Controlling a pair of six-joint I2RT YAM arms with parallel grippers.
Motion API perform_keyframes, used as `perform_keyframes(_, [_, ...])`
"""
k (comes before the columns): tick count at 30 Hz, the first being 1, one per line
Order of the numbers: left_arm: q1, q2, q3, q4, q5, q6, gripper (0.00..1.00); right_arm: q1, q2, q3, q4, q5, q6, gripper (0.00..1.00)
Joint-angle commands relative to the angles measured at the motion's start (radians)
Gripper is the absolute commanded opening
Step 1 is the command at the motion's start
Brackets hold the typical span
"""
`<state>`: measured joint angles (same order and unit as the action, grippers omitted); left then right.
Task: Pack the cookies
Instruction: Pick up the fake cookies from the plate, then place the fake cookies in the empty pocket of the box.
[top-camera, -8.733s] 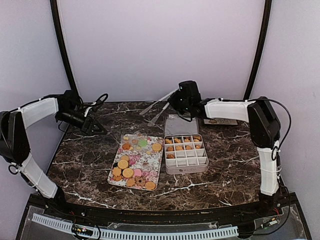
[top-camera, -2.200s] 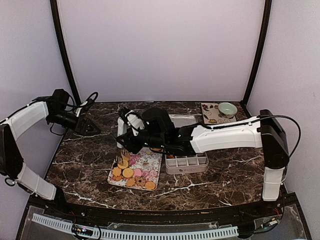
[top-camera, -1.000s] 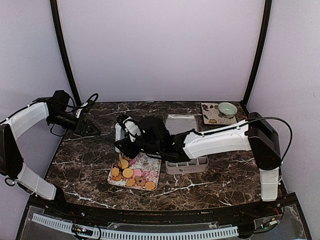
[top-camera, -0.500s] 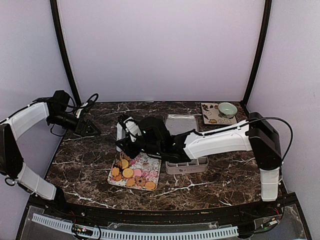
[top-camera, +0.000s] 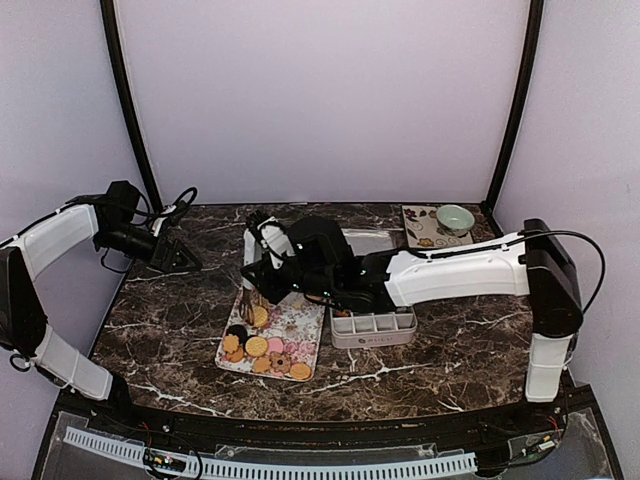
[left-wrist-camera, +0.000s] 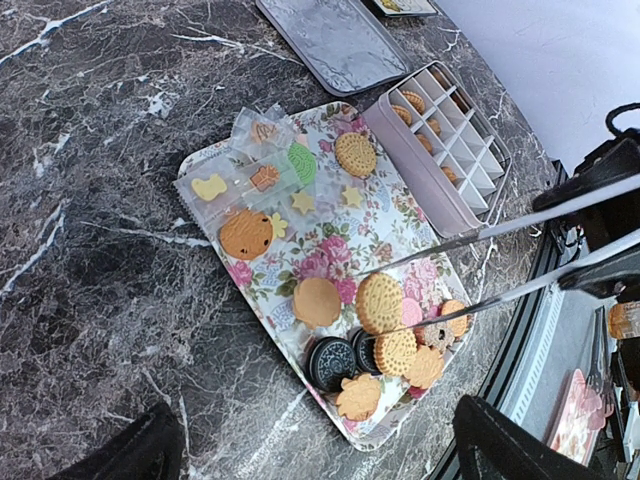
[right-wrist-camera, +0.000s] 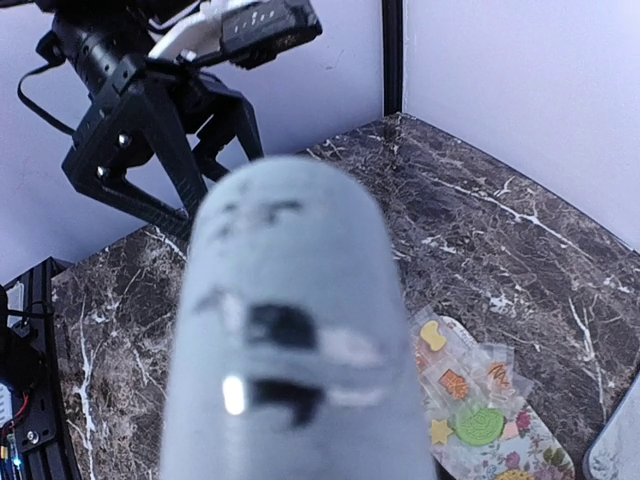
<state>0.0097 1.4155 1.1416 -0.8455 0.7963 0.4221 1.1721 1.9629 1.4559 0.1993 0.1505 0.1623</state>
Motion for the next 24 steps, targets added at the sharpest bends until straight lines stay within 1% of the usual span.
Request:
perform_keyframes(1, [0.007, -0.005, 0.009, -0.024, 0.021, 0.007, 0.97, -0.038, -0.14, -0.036, 0.043, 0.031, 0.012, 0.29])
perform_keyframes(5, [0.007, -0.009, 0.002, -0.018, 0.027, 0.008, 0.97, -0.074, -0.242, -0.136, 0.017, 0.081, 0.011, 0.28])
perform_keyframes(12, [0.007, -0.01, -0.003, -0.008, 0.027, 0.016, 0.97, -0.157, -0.481, -0.386, -0.055, 0.19, 0.031, 0.28])
perform_keyframes(15, [0.007, -0.001, -0.001, -0.003, 0.027, 0.02, 0.97, -0.19, -0.565, -0.468, -0.082, 0.215, 0.052, 0.27])
perform_keyframes(19, [0.006, 0.034, 0.017, 0.004, 0.028, 0.023, 0.98, -0.214, -0.628, -0.506, -0.108, 0.228, 0.07, 0.27])
perform_keyframes(24, [0.007, 0.081, 0.05, 0.003, 0.018, 0.033, 0.97, -0.217, -0.616, -0.465, -0.155, 0.234, 0.074, 0.27])
